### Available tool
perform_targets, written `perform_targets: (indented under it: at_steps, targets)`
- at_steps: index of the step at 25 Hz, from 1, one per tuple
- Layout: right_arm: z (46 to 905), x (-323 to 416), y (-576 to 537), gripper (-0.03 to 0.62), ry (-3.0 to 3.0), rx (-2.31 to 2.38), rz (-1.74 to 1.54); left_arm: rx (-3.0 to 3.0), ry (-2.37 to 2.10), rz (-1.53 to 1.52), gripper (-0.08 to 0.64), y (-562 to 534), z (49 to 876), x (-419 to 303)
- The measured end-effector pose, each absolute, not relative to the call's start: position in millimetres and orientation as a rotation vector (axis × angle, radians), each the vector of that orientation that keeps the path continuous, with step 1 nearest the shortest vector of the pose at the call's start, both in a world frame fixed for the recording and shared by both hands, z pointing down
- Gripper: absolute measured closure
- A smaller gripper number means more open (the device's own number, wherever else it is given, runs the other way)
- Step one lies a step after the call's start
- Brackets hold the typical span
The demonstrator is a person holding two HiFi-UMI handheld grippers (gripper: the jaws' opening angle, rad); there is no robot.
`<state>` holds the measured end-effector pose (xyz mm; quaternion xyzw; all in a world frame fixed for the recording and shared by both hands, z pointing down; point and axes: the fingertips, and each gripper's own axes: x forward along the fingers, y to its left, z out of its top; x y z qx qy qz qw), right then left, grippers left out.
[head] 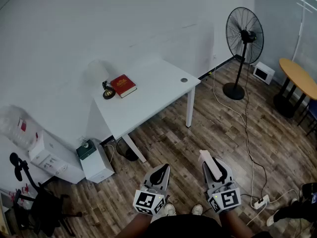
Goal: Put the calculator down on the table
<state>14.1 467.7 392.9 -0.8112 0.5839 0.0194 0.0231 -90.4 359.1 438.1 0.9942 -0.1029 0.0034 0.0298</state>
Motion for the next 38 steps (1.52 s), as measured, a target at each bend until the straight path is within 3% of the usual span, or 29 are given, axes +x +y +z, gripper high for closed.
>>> perform_targets:
  at_steps: [19,38]
  targets:
    - [406,-10,379,0.446,1.819,-2.494,-0.011,3.03,-0.273,0.059,0.539,282,465,-116]
    - [401,107,217,0.448,1.977,-2.324,-0.093,2.985,-0.536,0.054,0.539,129,454,-27]
